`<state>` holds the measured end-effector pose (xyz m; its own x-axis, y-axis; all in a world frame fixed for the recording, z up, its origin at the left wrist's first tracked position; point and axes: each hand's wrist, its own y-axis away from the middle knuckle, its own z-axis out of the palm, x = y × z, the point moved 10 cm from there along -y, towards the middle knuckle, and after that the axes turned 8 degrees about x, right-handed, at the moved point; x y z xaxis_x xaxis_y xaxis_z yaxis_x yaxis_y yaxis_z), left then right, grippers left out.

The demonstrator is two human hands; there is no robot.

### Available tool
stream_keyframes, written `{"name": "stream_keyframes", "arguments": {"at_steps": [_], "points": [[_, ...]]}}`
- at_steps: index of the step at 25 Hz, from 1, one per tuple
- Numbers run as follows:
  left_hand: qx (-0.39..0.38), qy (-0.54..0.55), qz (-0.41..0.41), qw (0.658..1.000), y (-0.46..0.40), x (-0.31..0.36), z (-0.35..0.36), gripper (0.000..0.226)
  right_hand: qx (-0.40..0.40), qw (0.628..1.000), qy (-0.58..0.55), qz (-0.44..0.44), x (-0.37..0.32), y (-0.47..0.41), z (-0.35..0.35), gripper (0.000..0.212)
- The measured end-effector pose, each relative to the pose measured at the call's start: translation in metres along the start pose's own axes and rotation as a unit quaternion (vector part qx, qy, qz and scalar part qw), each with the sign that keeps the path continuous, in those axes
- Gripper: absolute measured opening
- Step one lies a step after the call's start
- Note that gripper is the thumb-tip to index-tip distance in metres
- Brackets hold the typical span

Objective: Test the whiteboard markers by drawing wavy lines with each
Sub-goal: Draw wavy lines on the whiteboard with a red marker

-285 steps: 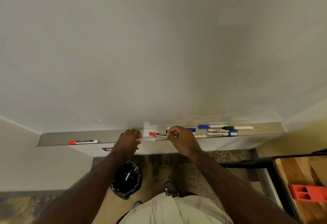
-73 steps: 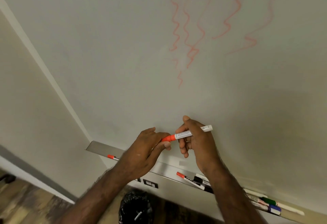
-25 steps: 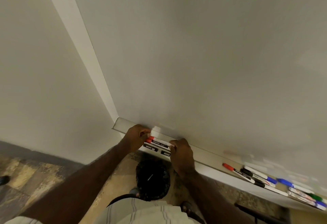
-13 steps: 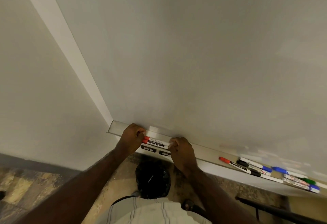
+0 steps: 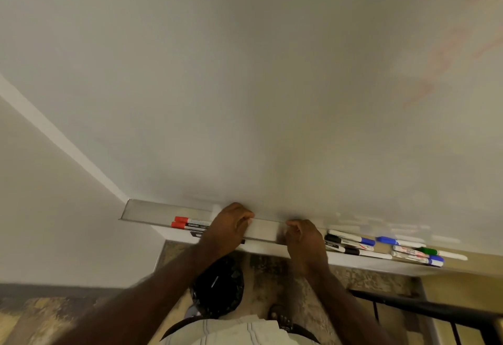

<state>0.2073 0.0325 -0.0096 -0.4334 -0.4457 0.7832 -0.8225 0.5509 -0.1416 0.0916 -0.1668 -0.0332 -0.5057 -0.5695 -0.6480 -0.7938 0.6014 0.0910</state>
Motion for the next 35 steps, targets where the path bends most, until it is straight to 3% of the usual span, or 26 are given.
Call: {"name": "stream_keyframes", "arguments": {"at_steps": [8, 12, 15, 20, 25, 28, 33, 35], "points": [[-0.107, -0.084, 0.017, 0.991, -0.018, 0.059, 0.127, 0.033, -0.027, 0.999, 0.009, 0.024, 0.074, -0.016, -0.058, 0.017], [-0.181, -0.202, 0.100, 0.957, -0.022, 0.079, 0.185, 0.037, -0.045, 0.999, 0.012, 0.021, 0.101, -0.031, -0.076, 0.015], [-0.217, -0.281, 0.097, 0.930, -0.024, 0.084, 0.203, 0.025, -0.059, 0.998, -0.016, 0.008, 0.108, -0.037, -0.086, 0.018], [-0.232, -0.356, 0.080, 0.902, -0.019, 0.089, 0.216, 0.035, -0.068, 0.996, -0.058, -0.005, 0.122, -0.042, -0.103, 0.016], [-0.220, -0.359, 0.046, 0.906, -0.016, 0.096, 0.211, 0.034, -0.055, 0.994, -0.093, -0.004, 0.132, -0.044, -0.117, 0.017], [-0.175, -0.318, 0.021, 0.932, -0.011, 0.110, 0.192, 0.027, -0.045, 0.993, -0.112, 0.006, 0.128, -0.038, -0.124, 0.029], [-0.091, -0.209, -0.018, 0.974, 0.001, 0.130, 0.154, 0.026, -0.114, 0.980, -0.157, 0.048, 0.112, -0.023, -0.105, 0.056], [-0.071, -0.175, -0.016, 0.982, 0.008, 0.140, 0.146, 0.025, -0.142, 0.961, -0.212, 0.102, 0.108, -0.014, -0.094, 0.053]]}}
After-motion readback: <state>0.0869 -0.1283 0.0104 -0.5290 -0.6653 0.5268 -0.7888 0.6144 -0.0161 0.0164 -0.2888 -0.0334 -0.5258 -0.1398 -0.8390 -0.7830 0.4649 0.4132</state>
